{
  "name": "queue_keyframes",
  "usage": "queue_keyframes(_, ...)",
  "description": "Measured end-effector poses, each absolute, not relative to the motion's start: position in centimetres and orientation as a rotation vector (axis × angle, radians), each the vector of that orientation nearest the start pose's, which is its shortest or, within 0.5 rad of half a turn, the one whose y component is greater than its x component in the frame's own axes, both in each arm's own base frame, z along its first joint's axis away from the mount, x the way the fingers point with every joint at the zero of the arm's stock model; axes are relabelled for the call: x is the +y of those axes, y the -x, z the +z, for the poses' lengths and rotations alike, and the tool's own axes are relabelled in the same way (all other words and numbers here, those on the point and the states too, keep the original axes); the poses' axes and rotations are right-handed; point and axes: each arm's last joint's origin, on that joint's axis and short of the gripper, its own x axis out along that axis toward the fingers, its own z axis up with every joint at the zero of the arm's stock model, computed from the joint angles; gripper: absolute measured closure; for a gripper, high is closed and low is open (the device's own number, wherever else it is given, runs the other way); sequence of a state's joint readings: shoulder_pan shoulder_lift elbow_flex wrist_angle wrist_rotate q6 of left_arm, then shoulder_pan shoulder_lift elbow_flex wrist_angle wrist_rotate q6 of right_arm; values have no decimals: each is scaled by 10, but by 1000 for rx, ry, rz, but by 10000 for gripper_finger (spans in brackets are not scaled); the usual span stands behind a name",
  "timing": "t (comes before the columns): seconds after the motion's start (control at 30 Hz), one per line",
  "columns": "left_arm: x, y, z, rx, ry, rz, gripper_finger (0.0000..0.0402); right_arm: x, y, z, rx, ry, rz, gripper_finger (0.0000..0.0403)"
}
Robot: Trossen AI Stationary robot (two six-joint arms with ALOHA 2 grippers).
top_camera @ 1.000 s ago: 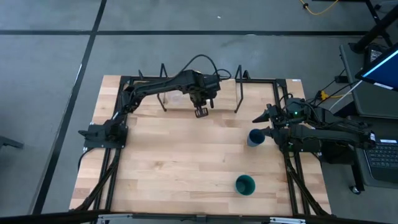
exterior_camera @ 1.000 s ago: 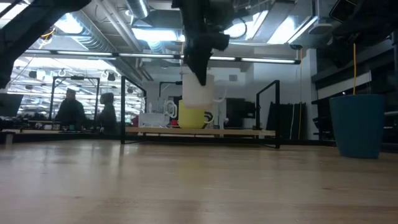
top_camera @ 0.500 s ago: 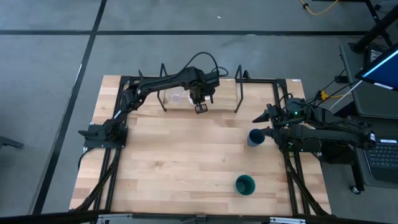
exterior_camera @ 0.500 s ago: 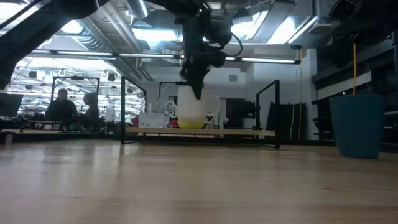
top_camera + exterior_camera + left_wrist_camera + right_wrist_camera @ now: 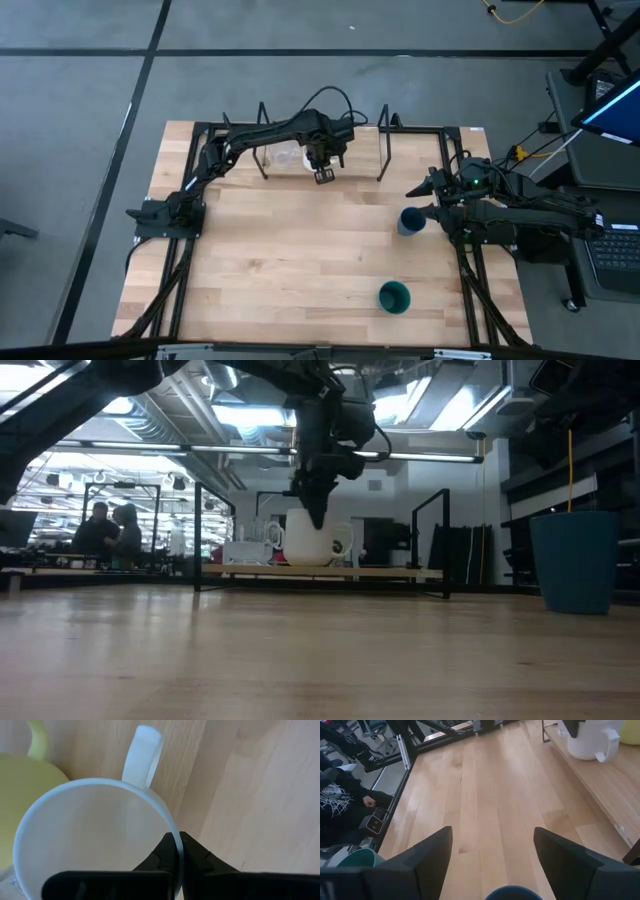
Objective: Stack small to large cups/mugs on shelf
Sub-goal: Put the white mug on the shelf
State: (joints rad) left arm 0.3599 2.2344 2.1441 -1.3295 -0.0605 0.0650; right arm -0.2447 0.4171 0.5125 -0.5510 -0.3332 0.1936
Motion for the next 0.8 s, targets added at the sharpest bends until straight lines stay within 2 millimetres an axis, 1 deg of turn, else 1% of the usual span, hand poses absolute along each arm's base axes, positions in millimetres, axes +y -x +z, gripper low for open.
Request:
queue_keyframes(0.1,159,-418,254,1416,159,301,401,-16,-101,252,445,-320,45,121)
queue_keyframes(0.23,152,-418,258,1407,173,304,401,-16,-101,252,445,-320,44,121)
queue_keyframes(0.37,132,-420,271,1379,157,252,401,-16,-101,252,445,-321,45,121)
queue_keyframes(0.43,123,-421,271,1389,140,233,401,-16,-101,252,445,-321,44,121)
queue_keyframes(0.5,118,-422,271,1390,135,223,401,-16,-101,252,445,-323,44,121)
queue_keyframes(0.6,109,-423,271,1407,95,145,401,-16,-101,252,445,-323,44,121)
queue_keyframes(0.8,71,-431,271,1404,62,24,401,-16,-101,252,445,-323,44,121)
